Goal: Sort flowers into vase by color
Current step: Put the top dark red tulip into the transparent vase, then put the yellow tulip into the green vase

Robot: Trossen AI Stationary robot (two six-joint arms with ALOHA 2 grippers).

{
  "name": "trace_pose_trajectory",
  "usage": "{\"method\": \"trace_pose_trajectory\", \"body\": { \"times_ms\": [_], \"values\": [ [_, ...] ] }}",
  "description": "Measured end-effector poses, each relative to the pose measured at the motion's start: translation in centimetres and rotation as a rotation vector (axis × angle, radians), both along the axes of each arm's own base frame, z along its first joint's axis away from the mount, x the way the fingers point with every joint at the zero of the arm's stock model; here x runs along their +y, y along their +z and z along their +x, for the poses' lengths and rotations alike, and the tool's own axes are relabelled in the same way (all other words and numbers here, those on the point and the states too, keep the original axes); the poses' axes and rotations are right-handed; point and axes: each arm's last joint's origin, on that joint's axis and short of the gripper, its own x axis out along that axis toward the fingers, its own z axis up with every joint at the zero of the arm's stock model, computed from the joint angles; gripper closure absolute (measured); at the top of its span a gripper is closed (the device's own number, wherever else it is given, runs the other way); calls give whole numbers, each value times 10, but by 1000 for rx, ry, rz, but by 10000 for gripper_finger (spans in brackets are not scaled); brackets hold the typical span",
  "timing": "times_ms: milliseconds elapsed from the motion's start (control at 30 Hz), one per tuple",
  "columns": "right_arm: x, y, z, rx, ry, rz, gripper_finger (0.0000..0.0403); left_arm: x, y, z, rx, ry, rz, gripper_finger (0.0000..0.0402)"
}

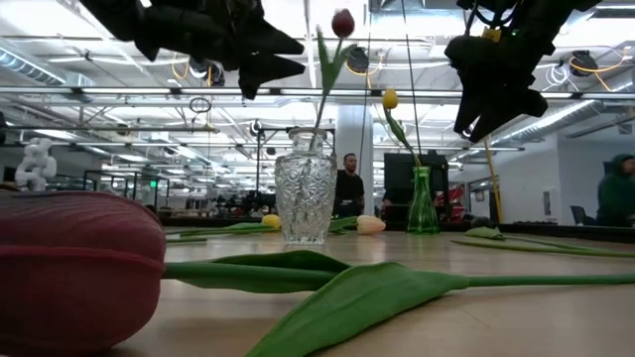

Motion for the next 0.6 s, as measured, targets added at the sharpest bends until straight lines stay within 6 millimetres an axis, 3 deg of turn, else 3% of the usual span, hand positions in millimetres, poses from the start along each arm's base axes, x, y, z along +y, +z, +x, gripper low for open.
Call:
{"method": "trace_pose_trajectory", "body": {
  "times_ms": [267,600],
  "values": [
    [0,0,0,0,0,0,216,9,15,-20,121,97,-12,217],
    [0,0,0,0,0,0,216,11,14,-37,236,283,-21,217]
  ]
}}
